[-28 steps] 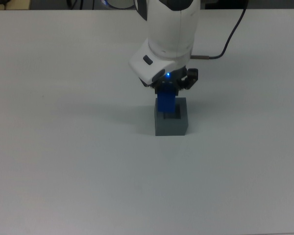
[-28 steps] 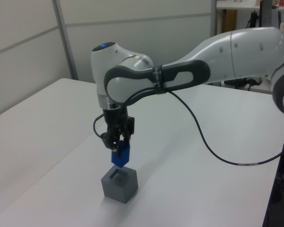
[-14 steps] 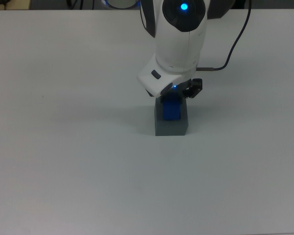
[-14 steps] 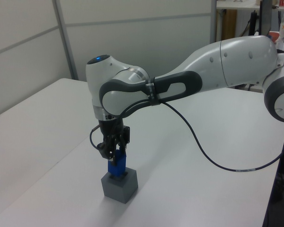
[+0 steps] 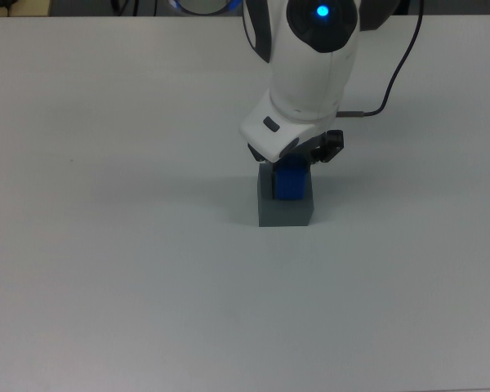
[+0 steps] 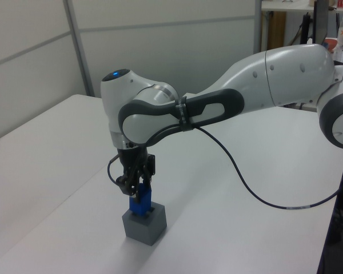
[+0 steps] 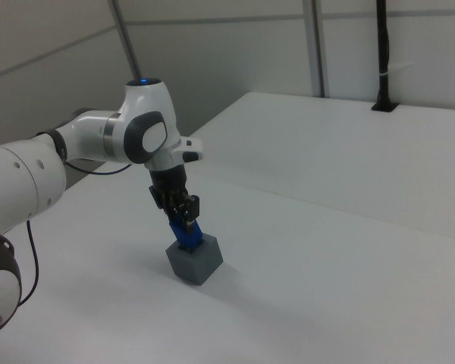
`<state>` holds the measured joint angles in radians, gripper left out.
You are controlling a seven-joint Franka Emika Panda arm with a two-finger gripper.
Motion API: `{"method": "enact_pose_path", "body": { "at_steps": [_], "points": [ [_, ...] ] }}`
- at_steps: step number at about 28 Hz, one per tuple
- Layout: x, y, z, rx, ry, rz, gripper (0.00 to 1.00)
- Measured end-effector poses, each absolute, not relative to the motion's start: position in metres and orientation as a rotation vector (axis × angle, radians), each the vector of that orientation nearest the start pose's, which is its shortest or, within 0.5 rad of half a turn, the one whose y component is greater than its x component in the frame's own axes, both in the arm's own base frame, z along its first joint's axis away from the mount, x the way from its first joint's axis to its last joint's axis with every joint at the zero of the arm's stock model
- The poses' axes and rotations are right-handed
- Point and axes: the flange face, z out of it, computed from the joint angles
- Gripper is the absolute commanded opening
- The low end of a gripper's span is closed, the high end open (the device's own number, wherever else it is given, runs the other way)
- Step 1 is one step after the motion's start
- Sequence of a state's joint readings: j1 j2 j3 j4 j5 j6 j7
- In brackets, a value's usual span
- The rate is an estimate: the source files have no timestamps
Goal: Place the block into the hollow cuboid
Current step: 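Lower the blue block into the opening of the grey cube, then open the gripper to release the blue block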
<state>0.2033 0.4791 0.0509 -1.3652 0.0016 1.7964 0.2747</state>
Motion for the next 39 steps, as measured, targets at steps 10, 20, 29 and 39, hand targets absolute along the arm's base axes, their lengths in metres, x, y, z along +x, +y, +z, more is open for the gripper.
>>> {"method": "enact_pose_path", "body": {
  "at_steps": [10, 20, 29, 39],
  "points": [
    [0.671, 0.173, 0.436, -3.149, -0.004, 0.092, 0.13],
    [0.664, 0.173, 0.428, -3.190, -0.025, 0.177, 0.14],
    [0.664, 0.173, 0.428, -3.191, -0.026, 0.178, 1.00],
    [0.662, 0.171, 0.456, -3.186, -0.018, 0.108, 1.00]
  ]
}}
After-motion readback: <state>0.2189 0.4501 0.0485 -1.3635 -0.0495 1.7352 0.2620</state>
